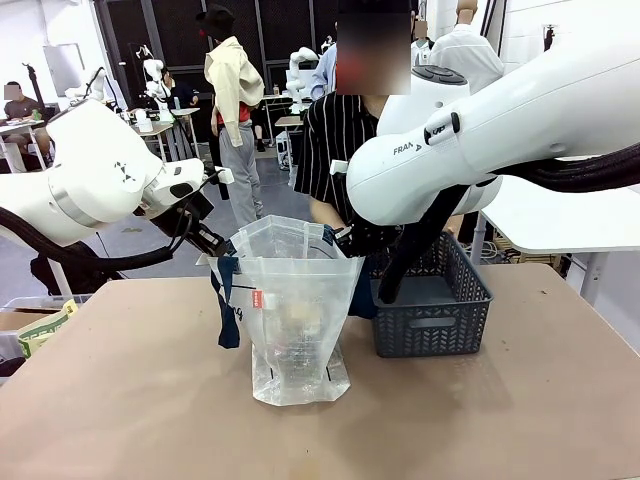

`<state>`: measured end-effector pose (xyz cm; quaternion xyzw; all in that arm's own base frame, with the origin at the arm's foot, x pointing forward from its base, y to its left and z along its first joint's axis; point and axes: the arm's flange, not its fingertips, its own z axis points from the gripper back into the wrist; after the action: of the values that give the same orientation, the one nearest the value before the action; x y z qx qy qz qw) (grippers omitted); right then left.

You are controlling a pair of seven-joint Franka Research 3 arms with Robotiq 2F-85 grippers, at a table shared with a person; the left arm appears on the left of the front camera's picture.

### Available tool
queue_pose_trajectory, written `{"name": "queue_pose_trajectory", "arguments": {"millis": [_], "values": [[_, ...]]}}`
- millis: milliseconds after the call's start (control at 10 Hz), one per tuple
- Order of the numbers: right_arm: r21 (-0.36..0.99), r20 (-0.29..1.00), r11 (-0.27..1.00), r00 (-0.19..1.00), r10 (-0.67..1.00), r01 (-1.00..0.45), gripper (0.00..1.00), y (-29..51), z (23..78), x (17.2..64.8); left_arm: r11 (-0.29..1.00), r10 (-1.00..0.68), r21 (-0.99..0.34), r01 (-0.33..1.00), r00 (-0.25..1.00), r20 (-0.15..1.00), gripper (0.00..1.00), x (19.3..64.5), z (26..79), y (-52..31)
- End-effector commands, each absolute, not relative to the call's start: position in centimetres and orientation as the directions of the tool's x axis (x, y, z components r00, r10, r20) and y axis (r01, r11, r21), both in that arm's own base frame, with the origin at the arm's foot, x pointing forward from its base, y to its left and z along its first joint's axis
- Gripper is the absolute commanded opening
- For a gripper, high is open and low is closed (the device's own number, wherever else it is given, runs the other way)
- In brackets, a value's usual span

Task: Transfer purchased items from the store into the shopping bag.
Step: Move the Reusable shopping bag to the right side of the table.

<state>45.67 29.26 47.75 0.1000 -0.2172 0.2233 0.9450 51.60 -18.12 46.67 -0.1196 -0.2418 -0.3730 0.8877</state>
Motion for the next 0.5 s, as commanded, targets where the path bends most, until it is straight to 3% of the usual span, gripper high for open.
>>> {"name": "queue_pose_trajectory", "arguments": {"millis": [0,400], "values": [[0.099,0.449,0.883,0.813,0.371,-0.458,0.00,28.99,47.47,45.23,0.696,-0.604,-0.025,0.718,0.605,0.519,0.00,51.56,46.98,-17.92],[0.099,0.449,0.883,0.813,0.371,-0.458,0.00,28.99,47.47,45.23,0.696,-0.604,-0.025,0.718,0.605,0.519,0.00,51.56,46.98,-17.92]]}}
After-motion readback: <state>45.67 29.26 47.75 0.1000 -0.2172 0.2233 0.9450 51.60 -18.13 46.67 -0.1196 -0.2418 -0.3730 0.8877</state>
